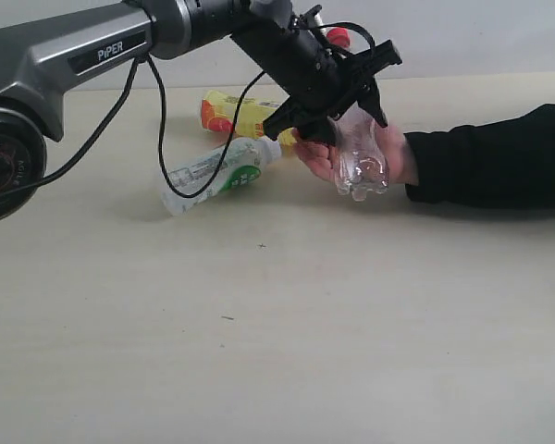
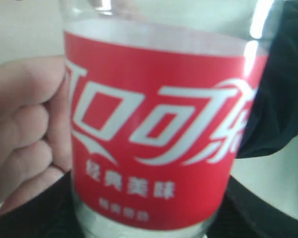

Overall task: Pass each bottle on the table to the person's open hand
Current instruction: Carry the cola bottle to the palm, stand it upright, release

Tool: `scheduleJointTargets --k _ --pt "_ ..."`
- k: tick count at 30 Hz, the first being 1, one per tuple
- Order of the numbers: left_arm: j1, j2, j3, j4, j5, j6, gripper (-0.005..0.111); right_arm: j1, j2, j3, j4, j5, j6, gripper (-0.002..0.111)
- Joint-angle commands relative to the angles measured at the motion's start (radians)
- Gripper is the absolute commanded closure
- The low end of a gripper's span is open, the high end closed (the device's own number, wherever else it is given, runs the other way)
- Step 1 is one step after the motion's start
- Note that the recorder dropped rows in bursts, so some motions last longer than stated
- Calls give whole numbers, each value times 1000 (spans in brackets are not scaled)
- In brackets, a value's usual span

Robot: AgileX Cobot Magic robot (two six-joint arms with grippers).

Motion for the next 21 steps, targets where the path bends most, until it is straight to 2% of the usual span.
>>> scheduleJointTargets --k 1,6,12,15,21 --pt "11 26 -9 -18 3 -17 80 -5 -4 5 0 -8 -1 108" --pt "11 39 -9 -18 3 -17 52 -5 -4 5 0 -8 -1 108" --pt "11 39 -9 -25 -6 -17 29 -5 -4 5 0 -8 -1 108" --pt "11 39 -9 -27 -4 -17 24 -5 -4 5 0 -8 -1 108" --pt "11 28 -9 -27 2 3 24 -5 -4 5 0 -8 -1 108"
